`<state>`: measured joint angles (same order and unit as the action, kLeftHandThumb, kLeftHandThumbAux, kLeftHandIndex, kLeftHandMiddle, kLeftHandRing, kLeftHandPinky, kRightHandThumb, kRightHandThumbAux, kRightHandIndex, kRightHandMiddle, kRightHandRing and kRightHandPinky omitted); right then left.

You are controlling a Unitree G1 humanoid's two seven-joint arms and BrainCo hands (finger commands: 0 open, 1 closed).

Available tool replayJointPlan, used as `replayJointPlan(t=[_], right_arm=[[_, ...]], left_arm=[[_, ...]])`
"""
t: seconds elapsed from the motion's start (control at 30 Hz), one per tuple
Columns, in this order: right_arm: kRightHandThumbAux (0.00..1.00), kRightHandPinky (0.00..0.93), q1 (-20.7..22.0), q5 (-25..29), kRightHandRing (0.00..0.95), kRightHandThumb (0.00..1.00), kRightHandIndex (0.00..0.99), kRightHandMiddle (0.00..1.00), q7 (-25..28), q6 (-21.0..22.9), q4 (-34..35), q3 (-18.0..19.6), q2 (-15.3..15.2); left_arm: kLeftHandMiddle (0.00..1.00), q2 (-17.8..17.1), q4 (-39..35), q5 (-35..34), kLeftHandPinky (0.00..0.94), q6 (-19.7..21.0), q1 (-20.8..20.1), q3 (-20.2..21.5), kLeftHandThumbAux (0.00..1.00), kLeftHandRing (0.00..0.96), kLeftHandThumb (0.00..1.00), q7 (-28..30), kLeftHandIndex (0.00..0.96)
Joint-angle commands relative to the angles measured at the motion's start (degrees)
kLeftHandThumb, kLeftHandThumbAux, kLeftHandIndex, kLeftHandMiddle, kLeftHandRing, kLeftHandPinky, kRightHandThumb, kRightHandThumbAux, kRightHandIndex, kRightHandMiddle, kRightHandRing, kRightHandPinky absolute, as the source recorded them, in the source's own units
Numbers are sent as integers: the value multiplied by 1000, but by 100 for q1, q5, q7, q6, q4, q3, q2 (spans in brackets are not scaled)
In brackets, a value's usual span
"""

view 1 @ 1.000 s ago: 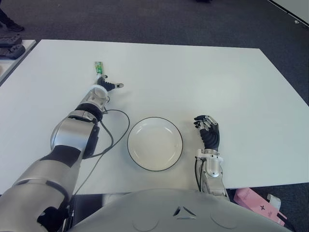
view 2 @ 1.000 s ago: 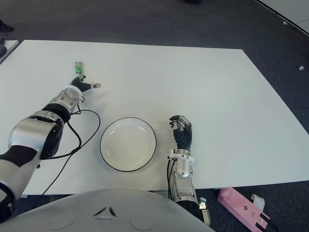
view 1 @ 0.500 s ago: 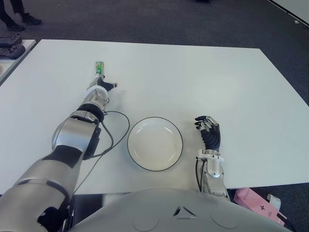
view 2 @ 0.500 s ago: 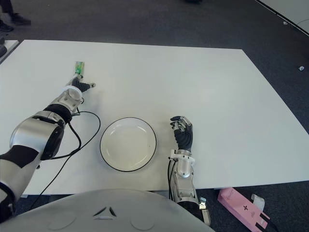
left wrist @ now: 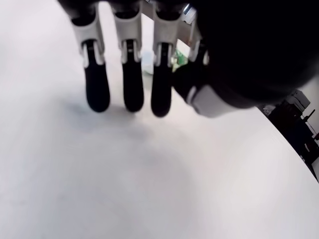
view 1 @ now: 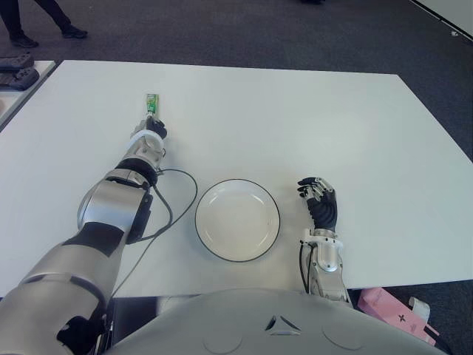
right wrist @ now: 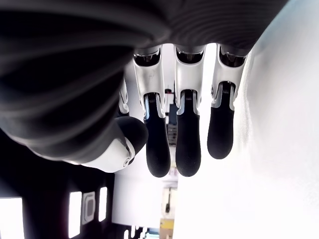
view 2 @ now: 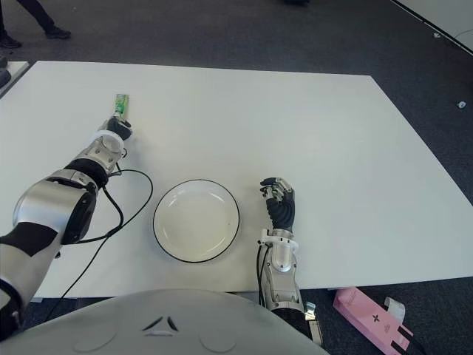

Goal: Put the toothpaste on the table into the plate.

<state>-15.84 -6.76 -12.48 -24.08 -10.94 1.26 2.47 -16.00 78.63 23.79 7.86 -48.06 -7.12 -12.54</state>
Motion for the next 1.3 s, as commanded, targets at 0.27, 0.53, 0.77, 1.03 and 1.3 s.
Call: replayJointPlan(t=[0.27,0.53,0.77,1.03,1.3], right_arm=[[728,503,-134,-50,502,713,431,491,-11,231,-97,20,9],[728,487,-160,-46,493,713,430,489,-15,234,-94,23,16],[728,491,-204,-62,491,713,430,486,-19,293,-20,18,17],[727,503,-250,-73,496,712,430,489,-15,270,41,12,27],[727,500,-266,-71,499,714,431,485,-8,258,57,13,28]], left_arm=[[367,26,16,-177,398,53,62,190,690,395,729,-15,427],[95,47,5,-155,191,124,34,217,473,123,723,-299,69],[6,151,-25,-229,13,659,-218,269,292,8,615,-551,4],[0,199,-44,-299,0,947,-255,346,201,0,582,-912,0],[0,233,-52,-426,0,1038,-250,509,149,0,572,-1222,0]])
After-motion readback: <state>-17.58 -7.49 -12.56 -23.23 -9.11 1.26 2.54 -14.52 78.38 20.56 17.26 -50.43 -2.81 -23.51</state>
